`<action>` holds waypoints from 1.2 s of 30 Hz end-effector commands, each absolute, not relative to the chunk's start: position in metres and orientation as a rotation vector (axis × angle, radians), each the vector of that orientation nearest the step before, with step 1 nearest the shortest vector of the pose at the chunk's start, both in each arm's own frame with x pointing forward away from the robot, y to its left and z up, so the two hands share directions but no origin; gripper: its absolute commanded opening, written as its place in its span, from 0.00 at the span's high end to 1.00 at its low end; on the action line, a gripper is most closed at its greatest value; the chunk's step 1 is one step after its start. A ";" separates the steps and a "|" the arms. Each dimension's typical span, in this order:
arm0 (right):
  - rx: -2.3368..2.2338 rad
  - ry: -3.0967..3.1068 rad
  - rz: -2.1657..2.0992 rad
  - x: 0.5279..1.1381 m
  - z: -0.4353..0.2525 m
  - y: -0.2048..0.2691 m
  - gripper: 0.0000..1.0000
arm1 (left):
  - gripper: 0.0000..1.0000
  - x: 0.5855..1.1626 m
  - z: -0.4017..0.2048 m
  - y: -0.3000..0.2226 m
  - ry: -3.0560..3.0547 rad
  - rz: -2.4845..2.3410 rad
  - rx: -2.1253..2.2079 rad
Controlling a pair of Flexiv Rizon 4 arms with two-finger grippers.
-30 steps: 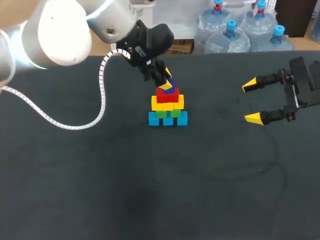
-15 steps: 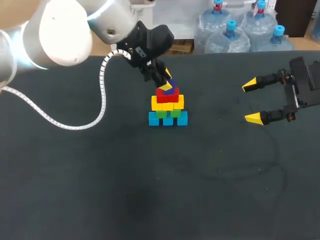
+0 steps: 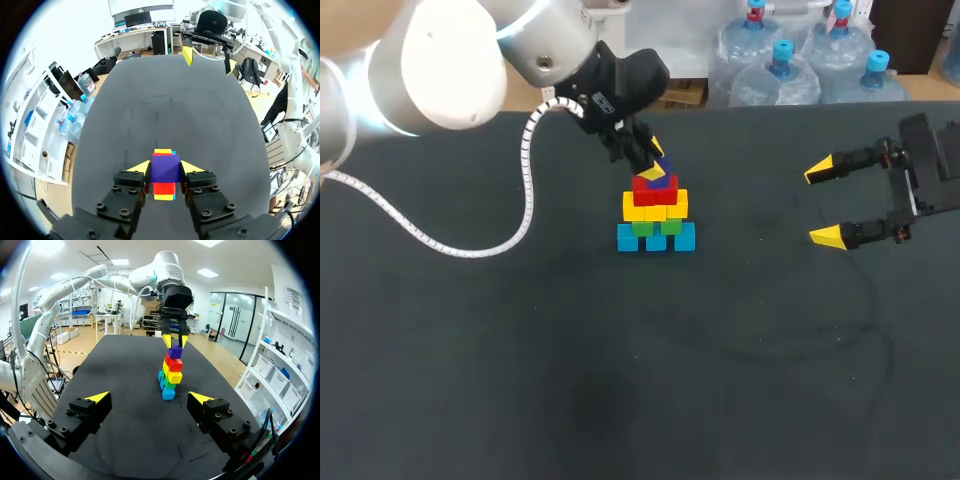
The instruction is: Place the blue cubes, place green cubes on the blue cubes, place the yellow cubes on the green cubes, then place the red cubes on the yellow cubes, and place purple cube on the red cubes.
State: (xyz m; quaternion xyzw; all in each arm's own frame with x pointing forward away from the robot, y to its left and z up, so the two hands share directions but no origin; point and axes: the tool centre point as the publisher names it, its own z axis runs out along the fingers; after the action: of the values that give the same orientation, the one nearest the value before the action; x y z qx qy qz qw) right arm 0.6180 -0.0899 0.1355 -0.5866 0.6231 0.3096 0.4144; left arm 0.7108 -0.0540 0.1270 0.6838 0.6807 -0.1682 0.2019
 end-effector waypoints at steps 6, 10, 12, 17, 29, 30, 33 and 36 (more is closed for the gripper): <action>-1.474 1.567 0.777 0.618 0.136 -0.090 0.00 | 0.80 0.714 0.126 -0.054 1.913 -0.469 1.913; -1.474 1.567 0.777 0.618 0.136 -0.090 0.00 | 0.80 0.714 0.126 -0.054 1.914 -0.468 1.911; -1.474 1.567 0.777 0.618 0.136 -0.090 0.00 | 0.77 0.714 0.126 -0.054 1.914 -0.467 1.910; -1.474 1.567 0.777 0.618 0.136 -0.090 0.00 | 0.69 0.714 0.126 -0.053 1.919 -0.466 1.910; -1.474 1.567 0.777 0.618 0.136 -0.090 0.00 | 0.67 0.715 0.125 -0.052 1.923 -0.464 1.913; -1.474 1.567 0.777 0.618 0.136 -0.090 0.00 | 0.67 0.715 0.125 -0.053 1.924 -0.464 1.913; -1.474 1.567 0.777 0.618 0.136 -0.090 0.00 | 0.67 0.716 0.125 -0.053 1.923 -0.463 1.913; -1.474 1.567 0.777 0.618 0.136 -0.090 0.00 | 0.62 0.716 0.125 -0.053 1.923 -0.463 1.913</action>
State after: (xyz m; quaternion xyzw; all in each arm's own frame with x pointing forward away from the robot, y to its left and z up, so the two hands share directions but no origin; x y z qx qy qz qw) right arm 0.6180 -0.0899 0.1355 -0.5866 0.6231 0.3096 0.4144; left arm 0.7139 -0.0516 0.1246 0.6821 0.6843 -0.1662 0.1972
